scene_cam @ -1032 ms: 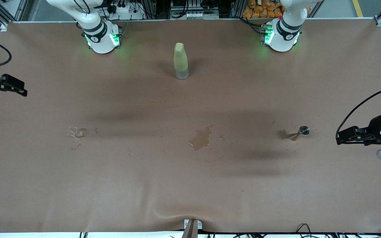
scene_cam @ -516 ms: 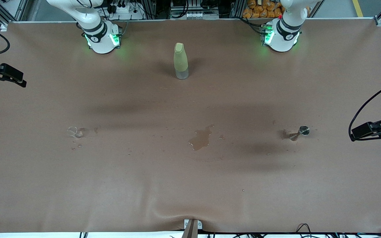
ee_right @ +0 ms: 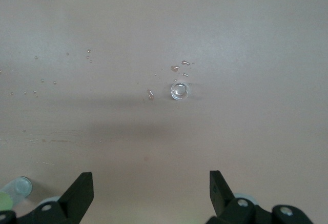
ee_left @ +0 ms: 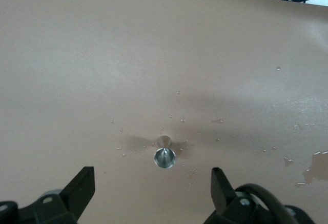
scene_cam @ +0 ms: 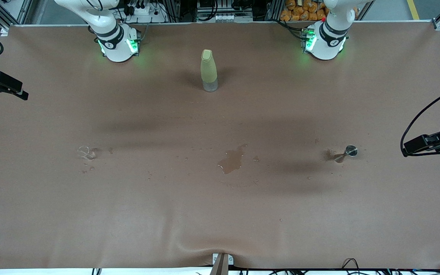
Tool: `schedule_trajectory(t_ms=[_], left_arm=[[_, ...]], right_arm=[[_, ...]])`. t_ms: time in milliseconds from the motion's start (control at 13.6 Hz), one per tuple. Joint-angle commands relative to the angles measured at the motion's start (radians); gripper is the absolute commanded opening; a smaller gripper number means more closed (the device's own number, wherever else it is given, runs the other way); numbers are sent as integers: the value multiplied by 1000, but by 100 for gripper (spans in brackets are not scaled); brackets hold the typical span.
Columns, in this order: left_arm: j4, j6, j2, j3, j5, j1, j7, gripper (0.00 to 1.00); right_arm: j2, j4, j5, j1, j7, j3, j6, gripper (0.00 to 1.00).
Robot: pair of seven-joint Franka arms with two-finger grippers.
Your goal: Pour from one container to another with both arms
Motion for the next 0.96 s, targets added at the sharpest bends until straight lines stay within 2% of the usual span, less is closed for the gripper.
schedule_trajectory(t_ms=[0, 295, 590, 885], left_arm=[[-69, -12, -85, 190, -60, -161, 63, 100], [-134, -10, -120, 311, -86, -284, 85, 100], [-124, -12, -114, 311, -100, -247, 195, 100], [-121, -12, -111, 311, -104, -245, 189, 100]], right_arm=[[-30, -25, -32, -6, -4, 18, 15, 100], [-24, -13, -50, 8, -1, 23, 25, 100], [-14, -13, -49, 9, 28, 23, 27, 100], [-14, -13, -49, 6, 35, 23, 25, 100]])
